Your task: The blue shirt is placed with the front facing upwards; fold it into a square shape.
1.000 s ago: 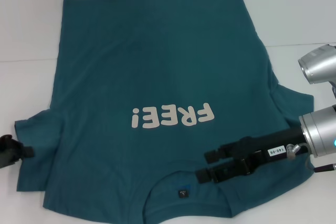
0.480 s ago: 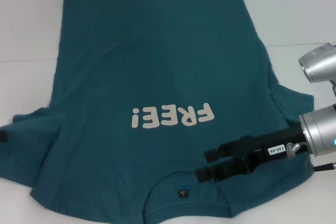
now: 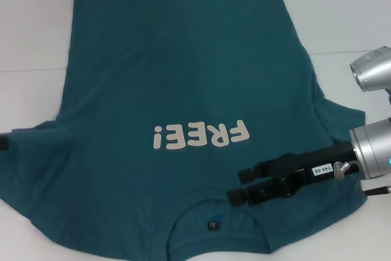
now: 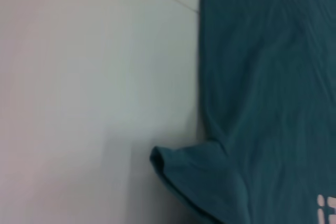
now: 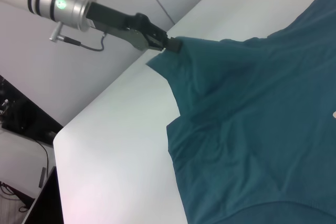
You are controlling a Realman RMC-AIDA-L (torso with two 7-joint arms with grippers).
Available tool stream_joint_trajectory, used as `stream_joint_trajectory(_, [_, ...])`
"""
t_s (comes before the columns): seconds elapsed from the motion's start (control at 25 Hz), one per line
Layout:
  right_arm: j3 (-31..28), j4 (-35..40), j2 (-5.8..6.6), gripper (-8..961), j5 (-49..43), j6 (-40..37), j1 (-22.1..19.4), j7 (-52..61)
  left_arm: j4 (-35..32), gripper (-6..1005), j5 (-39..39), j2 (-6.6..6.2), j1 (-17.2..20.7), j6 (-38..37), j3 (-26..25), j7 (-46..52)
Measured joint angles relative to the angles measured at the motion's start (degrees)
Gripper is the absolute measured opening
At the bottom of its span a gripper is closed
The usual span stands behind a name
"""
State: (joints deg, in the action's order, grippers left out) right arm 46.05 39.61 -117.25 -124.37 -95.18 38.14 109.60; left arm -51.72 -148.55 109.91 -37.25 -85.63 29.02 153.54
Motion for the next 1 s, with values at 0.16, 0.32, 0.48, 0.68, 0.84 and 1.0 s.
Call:
stream_joint_trajectory(0.16, [0.00,0.06,0.00,911,0.00,0.01,0.07,0.00,-4.03,0,-0.04,0.14,-0.76,-3.39,2.31,2.59])
stream_joint_trajectory(0.32, [0.00,-0.04,0.00,910,0.00,0.21,0.09,0.00,-4.02,0,0.31,0.81,-2.23,-5.09,3.23,3.78])
stream_joint_trajectory(0.48, [0.00,-0.06,0.03,910,0.00,0.73,-0.16,0.00,-2.61,-1,0.48,2.15,-4.06,-4.77,3.39,4.71])
stream_joint_trajectory(0.68, [0.00,-0.20,0.09,910,-0.11,2.07,-0.44,0.00,-1.33,-1,0.51,4.84,-6.83,-3.50,3.44,5.85])
stream_joint_trajectory(0.84, [0.00,-0.24,0.09,910,-0.21,2.49,-0.54,0.00,2.81,-1,0.19,5.72,-9.33,-0.76,5.01,6.18])
stream_joint_trajectory(1.0, [0.00,-0.23,0.09,910,-0.23,2.59,-0.56,0.00,8.56,-1,-0.12,5.36,-11.56,3.85,9.24,6.81])
